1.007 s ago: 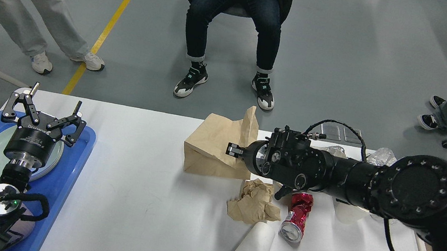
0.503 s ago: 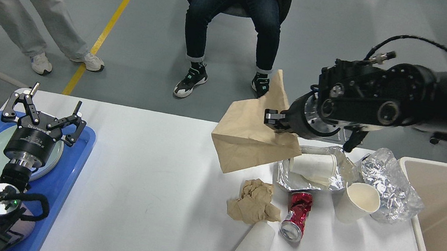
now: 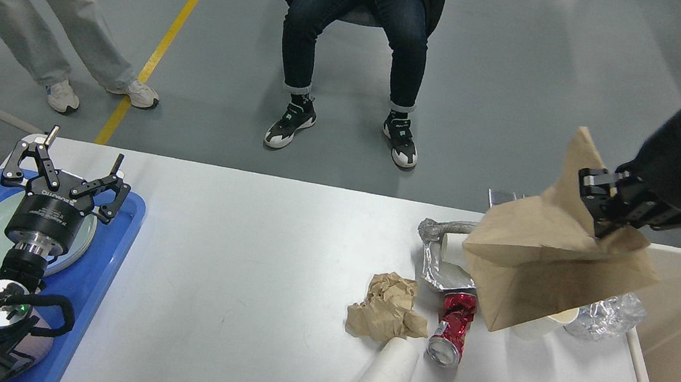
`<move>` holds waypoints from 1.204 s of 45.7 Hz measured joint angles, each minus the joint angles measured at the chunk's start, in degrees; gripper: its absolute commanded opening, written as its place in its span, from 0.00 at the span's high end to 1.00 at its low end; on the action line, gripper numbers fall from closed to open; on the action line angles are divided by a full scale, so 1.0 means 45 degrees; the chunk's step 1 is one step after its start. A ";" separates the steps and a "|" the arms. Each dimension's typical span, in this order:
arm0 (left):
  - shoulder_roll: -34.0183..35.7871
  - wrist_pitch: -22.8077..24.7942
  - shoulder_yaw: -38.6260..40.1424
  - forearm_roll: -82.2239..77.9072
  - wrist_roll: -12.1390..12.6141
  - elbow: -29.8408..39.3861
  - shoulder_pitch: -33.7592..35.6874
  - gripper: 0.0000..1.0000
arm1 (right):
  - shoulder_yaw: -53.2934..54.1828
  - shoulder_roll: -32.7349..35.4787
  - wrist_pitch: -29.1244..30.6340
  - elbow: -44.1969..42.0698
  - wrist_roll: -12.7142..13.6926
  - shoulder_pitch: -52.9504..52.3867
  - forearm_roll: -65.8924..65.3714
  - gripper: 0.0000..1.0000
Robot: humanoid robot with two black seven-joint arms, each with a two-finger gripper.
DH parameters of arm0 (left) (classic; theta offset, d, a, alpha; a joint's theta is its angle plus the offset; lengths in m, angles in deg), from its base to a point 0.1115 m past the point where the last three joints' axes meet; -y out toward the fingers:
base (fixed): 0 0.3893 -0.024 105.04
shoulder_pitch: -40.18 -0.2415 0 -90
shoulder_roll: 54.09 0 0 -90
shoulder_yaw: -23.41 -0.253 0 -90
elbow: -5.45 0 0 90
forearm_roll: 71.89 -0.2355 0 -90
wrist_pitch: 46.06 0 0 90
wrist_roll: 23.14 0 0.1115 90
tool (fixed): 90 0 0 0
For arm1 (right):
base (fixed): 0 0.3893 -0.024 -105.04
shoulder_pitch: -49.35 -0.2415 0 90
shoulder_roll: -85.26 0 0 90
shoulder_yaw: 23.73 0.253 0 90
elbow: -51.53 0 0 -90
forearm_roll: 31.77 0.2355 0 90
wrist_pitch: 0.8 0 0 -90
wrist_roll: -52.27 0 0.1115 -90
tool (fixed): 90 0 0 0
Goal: Tidy desktop
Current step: 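Lift the paper bag and carry it over the bin, then release the paper bag into the bin and raise the right gripper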
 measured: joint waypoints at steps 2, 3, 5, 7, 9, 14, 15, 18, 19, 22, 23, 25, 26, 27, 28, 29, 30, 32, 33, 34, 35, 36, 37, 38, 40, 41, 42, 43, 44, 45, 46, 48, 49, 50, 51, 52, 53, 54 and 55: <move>0.0000 -0.0001 0.0000 0.0000 0.0000 0.0000 0.0000 0.04 | -0.0461 0.0052 0.0022 0.0022 -0.0106 -0.0041 0.0012 1.00; 0.0000 -0.0001 0.0000 0.0000 0.0000 0.0000 0.0000 0.04 | -0.0656 0.0094 0.0022 0.0029 -0.0136 -0.0049 0.0017 1.00; 0.0001 -0.0002 0.0000 0.0000 0.0000 0.0000 0.0000 0.04 | -0.1018 0.0222 0.0002 0.0031 -0.0169 -0.0058 0.0031 1.00; 0.0001 -0.0003 0.0000 0.0000 -0.0001 0.0000 0.0000 0.04 | -0.1356 0.0443 -0.0072 0.0006 -0.0183 -0.0058 0.0036 1.00; 0.0002 -0.0003 0.0000 0.0000 -0.0011 0.0000 -0.0001 0.04 | -0.1693 0.0807 -0.0211 -0.0102 -0.0186 -0.0018 0.0040 1.00; 0.0005 -0.0010 -0.0002 0.0001 -0.0020 0.0000 -0.0014 0.04 | -0.2547 0.2206 -0.1073 -0.0461 -0.0124 0.0683 -0.0025 1.00; 0.0005 -0.0011 -0.0002 0.0001 -0.0020 0.0000 -0.0016 0.04 | -0.2651 0.2533 -0.1257 -0.0533 -0.0110 0.0881 -0.0068 1.00; 0.0007 -0.0011 -0.0009 0.0000 -0.0022 0.0000 -0.0017 0.04 | -0.2840 0.3680 -0.1671 -0.0905 -0.0048 0.1531 -0.0276 1.00; 0.0007 -0.0012 -0.0009 -0.0001 -0.0022 0.0000 -0.0018 0.04 | -0.2877 0.4173 -0.1783 -0.1141 0.0008 0.1798 -0.0401 1.00; 0.0008 -0.0012 -0.0010 0.0000 -0.0022 0.0000 -0.0019 0.04 | -0.2871 0.5264 -0.1996 -0.1890 0.0170 0.2527 -0.0774 1.00; 0.0008 -0.0012 -0.0012 -0.0001 -0.0022 0.0000 -0.0019 0.04 | -0.2826 0.5674 -0.2071 -0.2297 0.0236 0.2923 -0.0921 1.00; 0.0008 -0.0012 -0.0014 0.0001 -0.0022 0.0000 -0.0019 0.04 | -0.2690 0.6306 -0.2175 -0.3130 0.0331 0.3837 -0.1121 1.00; 0.0008 -0.0012 -0.0014 0.0000 -0.0022 0.0000 -0.0019 0.04 | -0.2594 0.6541 -0.2221 -0.3532 0.0356 0.4297 -0.1187 1.00; 0.0008 -0.0012 -0.0014 0.0000 -0.0022 0.0000 -0.0020 0.04 | -0.2483 0.6747 -0.2273 -0.3939 0.0374 0.4773 -0.1234 1.00; 0.0008 -0.0012 -0.0014 0.0002 -0.0022 0.0000 -0.0020 0.04 | -0.2344 0.6921 -0.2337 -0.4362 0.0385 0.5274 -0.1269 1.00; 0.0008 -0.0012 -0.0014 0.0000 -0.0022 0.0000 -0.0019 0.04 | -0.2140 0.7094 -0.2438 -0.4865 0.0395 0.5924 -0.1299 1.00; 0.0008 -0.0012 -0.0014 -0.0001 -0.0022 0.0000 -0.0019 0.04 | -0.1938 0.7207 -0.2543 -0.5262 0.0393 0.6477 -0.1307 1.00; 0.0008 -0.0012 -0.0014 0.0000 -0.0021 0.0000 -0.0019 0.04 | -0.1321 0.7396 -0.2865 -0.6101 0.0401 0.7840 -0.1306 1.00; 0.0008 -0.0012 -0.0014 0.0000 -0.0021 0.0000 -0.0018 0.04 | -0.0990 0.7452 -0.3041 -0.6421 0.0401 0.8463 -0.1298 1.00; 0.0007 -0.0012 -0.0014 -0.0001 -0.0020 0.0000 -0.0016 0.04 | -0.0635 0.7496 -0.3243 -0.6730 0.0398 0.9085 -0.1277 1.00; 0.0007 -0.0012 -0.0013 0.0000 -0.0019 0.0000 -0.0012 0.04 | -0.0256 0.7532 -0.3473 -0.7035 0.0398 0.9713 -0.1258 1.00; 0.0007 -0.0012 -0.0012 0.0000 -0.0014 0.0000 -0.0007 0.04 | 0.0220 0.7567 -0.3783 -0.7392 0.0398 1.0464 -0.1231 1.00; 0.0007 -0.0012 -0.0011 0.0000 -0.0009 -0.0001 -0.0006 0.04 | 0.0608 0.7584 -0.4054 -0.7682 0.0402 1.1065 -0.1212 1.00; 0.0006 -0.0012 -0.0010 0.0000 -0.0006 -0.0001 -0.0005 0.04 | 0.1002 0.7594 -0.4337 -0.7989 0.0404 1.1663 -0.1204 1.00; 0.0002 -0.0012 -0.0007 0.0000 -0.0003 -0.0001 -0.0003 0.04 | 0.1833 0.7591 -0.4955 -0.8717 0.0408 1.2988 -0.1182 1.00; -0.0001 -0.0012 -0.0004 0.0000 -0.0003 -0.0001 -0.0002 0.04 | 0.2193 0.7572 -0.5220 -0.9072 0.0411 1.3619 -0.1173 1.00; -0.0002 -0.0012 -0.0003 0.0001 -0.0003 -0.0001 -0.0002 0.04 | 0.2627 0.7531 -0.5520 -0.9511 0.0416 1.4381 -0.1159 1.00; -0.0002 -0.0012 -0.0002 0.0000 -0.0003 -0.0001 -0.0002 0.04 | 0.2989 0.7476 -0.5749 -0.9876 0.0426 1.5005 -0.1152 1.00; -0.0002 -0.0012 -0.0001 0.0001 -0.0003 -0.0001 -0.0002 0.04 | 0.3369 0.7399 -0.5972 -1.0256 0.0439 1.5645 -0.1152 1.00; -0.0003 -0.0011 0.0000 0.0000 -0.0003 -0.0001 -0.0001 0.04 | 0.3838 0.7268 -0.6230 -1.0729 0.0472 1.6422 -0.1151 1.00; -0.0003 -0.0011 0.0000 0.0000 -0.0002 -0.0001 -0.0001 0.04 | 0.4405 0.7056 -0.6535 -1.1321 0.0549 1.7353 -0.1148 1.00; -0.0005 -0.0012 0.0000 0.0000 0.0000 -0.0001 0.0002 0.04 | 0.5169 0.6739 -0.6934 -1.2133 0.0719 1.8588 -0.1142 1.00; -0.0008 -0.0011 0.0000 -0.0001 0.0000 -0.0001 0.0002 0.04 | 0.5510 0.6603 -0.7113 -1.2520 0.0823 1.9128 -0.1143 1.00; -0.0010 -0.0011 0.0000 -0.0001 0.0000 0.0000 0.0002 0.04 | 0.5844 0.6465 -0.7306 -1.2940 0.0937 1.9662 -0.1144 1.00; -0.0012 -0.0011 0.0000 -0.0001 0.0000 -0.0001 0.0002 0.04 | 0.6170 0.6322 -0.7486 -1.3374 0.1045 2.0167 -0.1142 1.00; -0.0012 -0.0011 0.0000 0.0001 0.0000 -0.0001 0.0002 0.04 | 0.6538 0.6112 -0.7692 -1.3920 0.1169 2.0766 -0.1143 1.00; -0.0012 -0.0011 0.0000 0.0002 0.0000 -0.0001 0.0002 0.04 | 0.6851 0.5860 -0.7874 -1.4464 0.1255 2.1297 -0.1142 1.00; -0.0012 -0.0011 0.0000 0.0000 0.0000 -0.0001 0.0002 0.04 | 0.7069 0.5621 -0.8003 -1.4895 0.1307 2.1696 -0.1144 1.00; -0.0012 -0.0011 0.0000 -0.0001 0.0000 -0.0001 0.0002 0.04 | 0.7267 0.5362 -0.8111 -1.5320 0.1335 2.2096 -0.1146 1.00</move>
